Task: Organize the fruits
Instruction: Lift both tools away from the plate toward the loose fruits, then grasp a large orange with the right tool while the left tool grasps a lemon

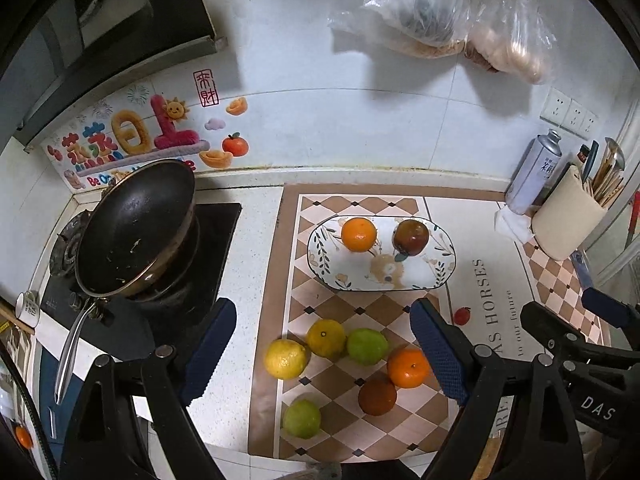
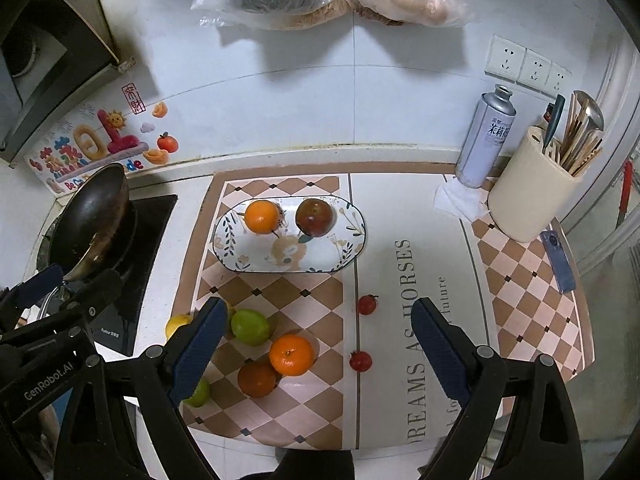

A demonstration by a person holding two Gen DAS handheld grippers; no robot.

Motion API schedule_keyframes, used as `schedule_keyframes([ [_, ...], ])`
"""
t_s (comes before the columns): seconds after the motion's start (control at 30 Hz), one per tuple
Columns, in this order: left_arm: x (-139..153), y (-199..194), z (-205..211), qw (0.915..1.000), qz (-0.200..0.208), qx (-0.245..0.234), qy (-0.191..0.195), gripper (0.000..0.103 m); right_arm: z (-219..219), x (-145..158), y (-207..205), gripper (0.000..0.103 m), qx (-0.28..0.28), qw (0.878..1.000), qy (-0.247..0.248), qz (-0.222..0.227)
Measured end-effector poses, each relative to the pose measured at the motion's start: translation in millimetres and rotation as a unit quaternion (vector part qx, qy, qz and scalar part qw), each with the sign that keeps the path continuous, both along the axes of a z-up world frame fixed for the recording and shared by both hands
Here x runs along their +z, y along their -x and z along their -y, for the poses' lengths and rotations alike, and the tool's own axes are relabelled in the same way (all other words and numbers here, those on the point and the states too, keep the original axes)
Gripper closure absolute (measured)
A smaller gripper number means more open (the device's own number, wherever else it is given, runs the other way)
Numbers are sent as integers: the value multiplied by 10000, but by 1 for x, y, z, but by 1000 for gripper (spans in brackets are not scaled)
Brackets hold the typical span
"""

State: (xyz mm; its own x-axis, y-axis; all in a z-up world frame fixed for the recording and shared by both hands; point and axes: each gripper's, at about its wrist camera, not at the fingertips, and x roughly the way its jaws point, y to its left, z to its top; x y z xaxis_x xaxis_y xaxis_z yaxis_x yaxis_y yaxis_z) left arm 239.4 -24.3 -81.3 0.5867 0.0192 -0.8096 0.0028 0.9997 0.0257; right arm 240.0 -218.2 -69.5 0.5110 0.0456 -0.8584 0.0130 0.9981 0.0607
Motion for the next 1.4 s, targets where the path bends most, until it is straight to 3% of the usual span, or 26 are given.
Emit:
schedule_keyframes([
  [0.23, -14, -3, -9, 9995, -230, 136, 192, 14, 5, -17, 0, 8, -13, 9992, -341, -228],
  [0.27, -21, -5, -13, 9990, -351, 175, 222, 14, 6, -27, -2, 8, -16, 9984, -439, -357],
  [0.33, -38, -11, -21, 9977, -592, 254, 210, 2, 9, -46, -7, 8, -18, 9964, -591, -611],
  [0.63, -128, -27, -57, 9826, -1728, 685, 33, 2, 11, -172, -29, 8, -159, 9716, -1270, -1988],
  [0.77, -163, -41, -69, 9729, -2178, 774, -38, 2, 8, -208, -34, 8, -202, 9621, -1394, -2334],
  [0.9, -194, -54, -72, 9627, -2617, 686, 3, 2, 3, -231, -42, 8, -190, 9570, -1368, -2552],
  [1.13, -232, -70, -64, 9522, -3032, 320, -182, 2, -13, -262, -55, 13, -36, 9459, -1338, -2957],
  [1.4, -244, -75, -53, 9500, -3113, 1, -255, 9, -31, -275, -64, 16, 92, 9437, -1168, -3093],
])
